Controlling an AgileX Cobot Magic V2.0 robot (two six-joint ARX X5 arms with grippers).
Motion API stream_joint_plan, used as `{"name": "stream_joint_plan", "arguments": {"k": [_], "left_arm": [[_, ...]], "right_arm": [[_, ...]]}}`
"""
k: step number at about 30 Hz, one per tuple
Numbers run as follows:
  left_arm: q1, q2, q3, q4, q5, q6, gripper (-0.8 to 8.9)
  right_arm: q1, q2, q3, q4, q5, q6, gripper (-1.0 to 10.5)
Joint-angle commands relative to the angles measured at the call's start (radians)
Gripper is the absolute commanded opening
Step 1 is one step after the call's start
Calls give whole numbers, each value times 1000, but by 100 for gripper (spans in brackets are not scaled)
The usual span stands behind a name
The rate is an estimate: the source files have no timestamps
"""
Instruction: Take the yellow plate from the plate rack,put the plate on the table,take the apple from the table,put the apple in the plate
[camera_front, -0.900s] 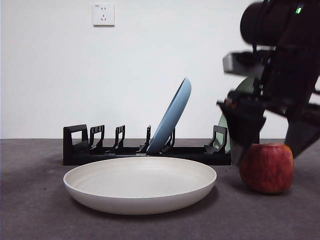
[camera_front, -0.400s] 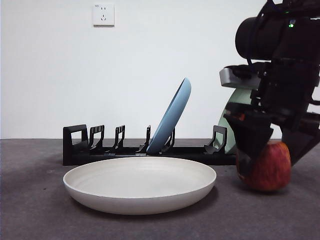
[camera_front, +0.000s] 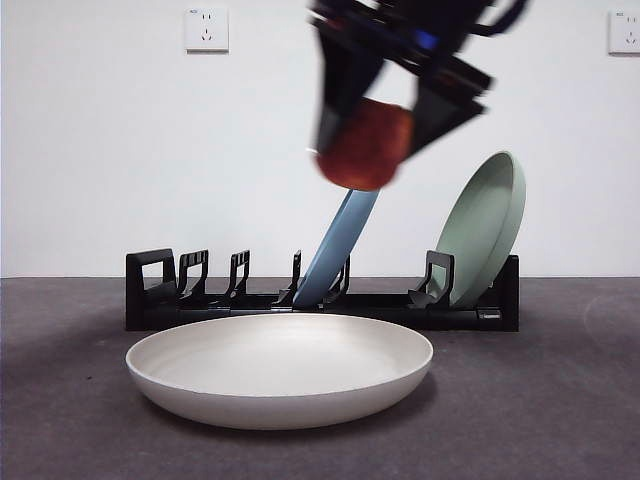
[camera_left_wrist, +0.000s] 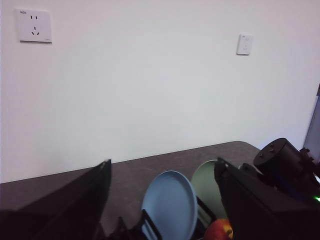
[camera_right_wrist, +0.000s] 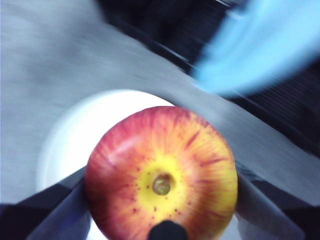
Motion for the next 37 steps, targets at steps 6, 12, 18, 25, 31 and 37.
{"name": "stream_joint_plan", "arguments": {"k": [6, 12, 18, 25, 31, 37], "left_arm": [[3, -3, -5, -24, -16, 24, 345], [3, -2, -5, -61, -17, 23, 345], [3, -2, -5, -89, -18, 23, 346], [3, -2, -5, -115, -18, 22, 345], [3, -2, -5, -131, -17, 19, 346], [3, 35, -5, -133, -14, 19, 345]], "right_arm": [[92, 205, 30, 3, 0, 13, -16], [111, 347, 30, 2, 0, 13, -16], [112, 360, 30, -3, 2, 13, 288], [112, 360, 30, -5, 6, 13, 568], [112, 347, 35, -5, 6, 13, 567], [110, 256, 63, -5, 7, 13, 567]]}}
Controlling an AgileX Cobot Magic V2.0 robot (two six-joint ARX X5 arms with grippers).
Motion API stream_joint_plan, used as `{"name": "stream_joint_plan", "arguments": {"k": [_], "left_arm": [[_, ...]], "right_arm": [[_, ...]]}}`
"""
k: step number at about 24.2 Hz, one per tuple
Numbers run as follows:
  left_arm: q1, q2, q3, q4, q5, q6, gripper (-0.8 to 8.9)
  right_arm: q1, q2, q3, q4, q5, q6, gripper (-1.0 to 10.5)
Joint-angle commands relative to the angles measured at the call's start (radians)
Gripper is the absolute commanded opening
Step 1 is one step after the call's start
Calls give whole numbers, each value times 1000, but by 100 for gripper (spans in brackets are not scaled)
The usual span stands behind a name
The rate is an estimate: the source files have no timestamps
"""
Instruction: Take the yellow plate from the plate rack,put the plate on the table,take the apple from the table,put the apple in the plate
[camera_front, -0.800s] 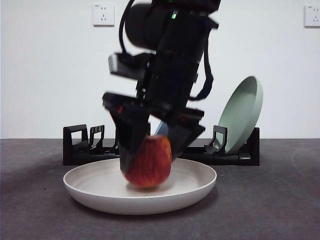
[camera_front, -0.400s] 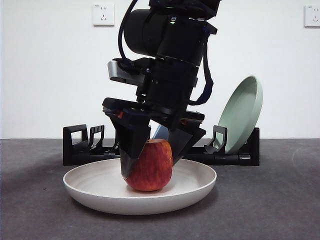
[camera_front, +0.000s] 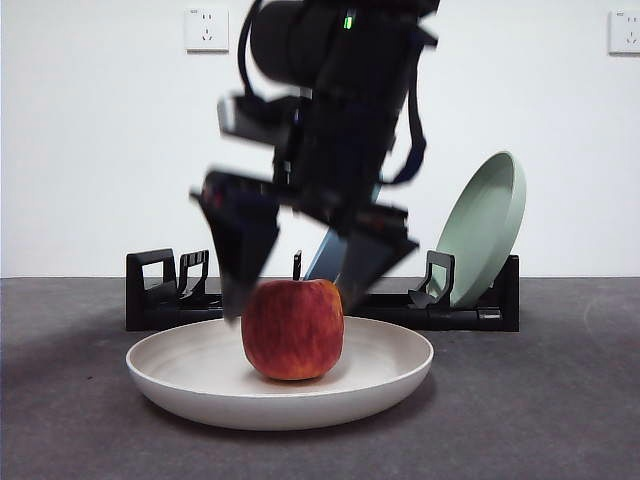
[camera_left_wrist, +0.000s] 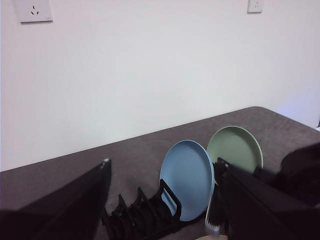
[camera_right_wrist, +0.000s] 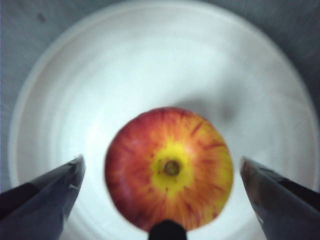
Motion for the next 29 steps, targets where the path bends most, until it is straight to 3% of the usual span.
{"name": "stream_joint_plan", "arguments": {"k": [1, 6, 12, 15, 16, 18, 19, 21, 24, 29], "left_arm": [[3, 31, -5, 1, -1, 8, 345], [3, 121, -5, 1, 0, 22, 345], [5, 268, -5, 2, 1, 126, 342], [27, 338, -5, 9, 8, 178, 339], [49, 372, -5, 8, 27, 208, 279], [105, 425, -5, 8, 130, 251, 45], [135, 445, -5, 9, 188, 256, -21], [225, 477, -5, 3, 328, 270, -9], [383, 489, -5, -8, 510, 269, -9], [649, 478, -8, -26, 697, 209, -9]], "right_arm": [[0, -74, 20, 7, 3, 6, 566], [-17, -219, 21, 6, 6, 5, 563], [-68, -390, 21, -2, 7, 5, 558], [-99, -462, 21, -22, 7, 0, 457], [-119, -499, 21, -41, 7, -13, 374], [-161, -560, 21, -94, 7, -27, 192], [-184, -581, 21, -120, 7, -36, 108], [-237, -623, 21, -183, 5, -60, -16], [-309, -664, 20, -258, 2, -69, -16], [-388, -749, 2, -273, -4, -69, -16]]}}
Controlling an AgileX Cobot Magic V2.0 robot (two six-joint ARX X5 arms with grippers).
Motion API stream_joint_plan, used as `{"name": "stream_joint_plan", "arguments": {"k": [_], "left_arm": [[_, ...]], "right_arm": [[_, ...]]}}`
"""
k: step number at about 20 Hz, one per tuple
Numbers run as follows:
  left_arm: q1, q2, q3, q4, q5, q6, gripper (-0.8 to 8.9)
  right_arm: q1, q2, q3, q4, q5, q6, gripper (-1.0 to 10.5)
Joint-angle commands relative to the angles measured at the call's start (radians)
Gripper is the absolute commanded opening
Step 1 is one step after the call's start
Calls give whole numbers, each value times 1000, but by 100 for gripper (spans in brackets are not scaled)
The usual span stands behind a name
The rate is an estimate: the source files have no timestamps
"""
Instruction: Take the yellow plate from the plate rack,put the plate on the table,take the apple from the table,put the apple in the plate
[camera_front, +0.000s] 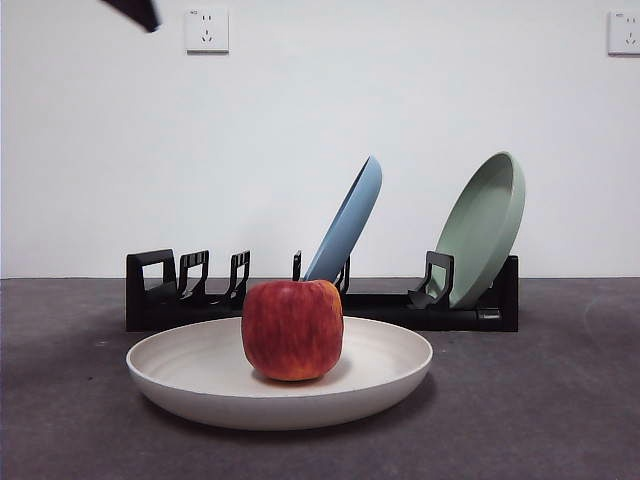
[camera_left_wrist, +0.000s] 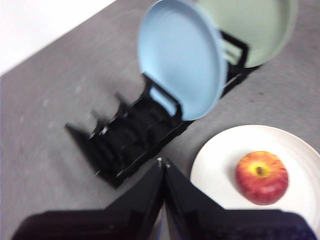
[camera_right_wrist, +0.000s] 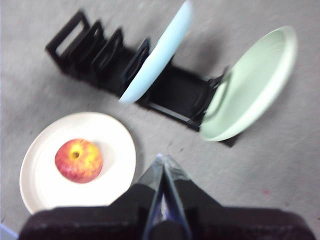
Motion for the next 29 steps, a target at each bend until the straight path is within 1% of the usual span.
{"name": "stream_joint_plan", "arguments": {"k": [1, 2, 5, 7, 12, 16, 18, 21, 23, 29], "left_arm": [[93, -13, -9, -3, 99, -33, -9], [116, -20, -9, -1, 125, -44, -9], [138, -63, -34, 29, 126, -55, -9], [139, -118, -97, 85, 123, -82, -9], [138, -315, -383, 244, 116, -165, -9], [138, -482, -628, 332, 87, -254, -9], [138, -559, -727, 382, 87, -288, -9], [138, -621, -775, 402, 89, -295, -9], [138, -621, -775, 399, 92, -312, -8], [138, -619, -775, 388, 90, -310, -3]], "right_arm": [[-10, -43, -29, 14, -3, -5, -16], [-11, -68, -48, 31, -2, -5, -16], [-11, -160, -162, 133, -3, -1, -16], [-11, -223, -264, 209, -3, 18, -16], [-10, -360, -568, 393, -3, 106, -16], [-8, -444, -816, 571, -3, 206, -16], [-7, -466, -903, 636, -3, 217, -16], [-8, -461, -931, 656, 7, 217, -16], [-9, -454, -930, 655, 4, 229, -13], [-9, -454, -930, 654, 5, 228, 1]]}}
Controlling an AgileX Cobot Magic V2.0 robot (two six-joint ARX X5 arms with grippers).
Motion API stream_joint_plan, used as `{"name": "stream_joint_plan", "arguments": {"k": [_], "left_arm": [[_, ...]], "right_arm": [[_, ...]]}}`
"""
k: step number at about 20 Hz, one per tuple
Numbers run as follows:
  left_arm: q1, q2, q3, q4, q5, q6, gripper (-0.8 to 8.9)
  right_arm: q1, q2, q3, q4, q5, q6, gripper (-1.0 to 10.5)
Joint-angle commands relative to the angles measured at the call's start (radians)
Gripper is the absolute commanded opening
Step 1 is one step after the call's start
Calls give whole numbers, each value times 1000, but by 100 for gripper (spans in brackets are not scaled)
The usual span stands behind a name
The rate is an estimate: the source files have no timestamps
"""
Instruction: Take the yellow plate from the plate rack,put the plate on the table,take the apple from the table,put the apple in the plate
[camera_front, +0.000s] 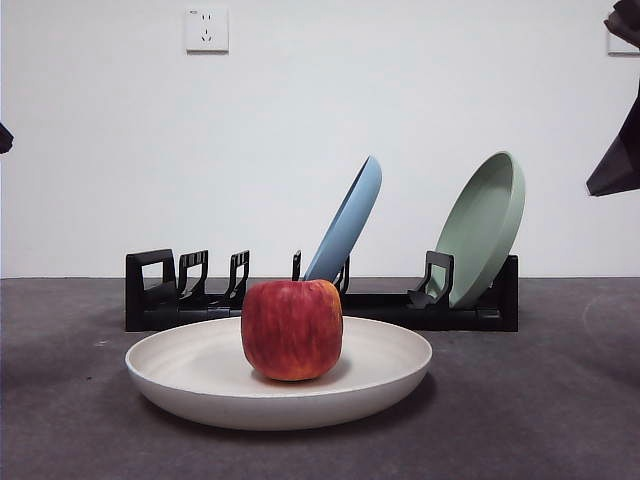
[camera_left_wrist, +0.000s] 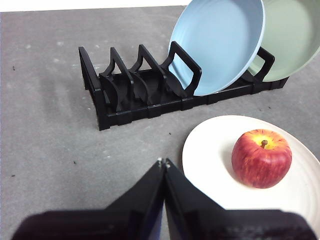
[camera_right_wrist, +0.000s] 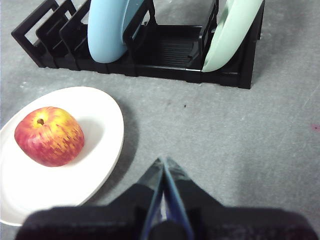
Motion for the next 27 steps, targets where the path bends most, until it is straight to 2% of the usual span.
{"name": "stream_joint_plan", "arguments": {"k": [1, 8, 11, 15, 20, 27], "left_arm": [[3, -1, -4, 3, -1, -7, -3], [5, -21, -4, -22, -2, -5, -3], [47, -105, -4, -17, -39, 66, -3], [178, -203, -5, 112, -31, 207, -3], [306, -294, -95, 136, -20, 208, -3], [365, -446, -333, 170, -20, 171, -3]], "right_arm": [[2, 1, -3, 6, 3, 12, 1], [2, 1, -3, 6, 3, 11, 1], [2, 0, -3, 6, 3, 11, 1], [2, 0, -3, 6, 3, 11, 1], [2, 0, -3, 6, 3, 11, 1], [2, 0, -3, 6, 3, 12, 1]]}}
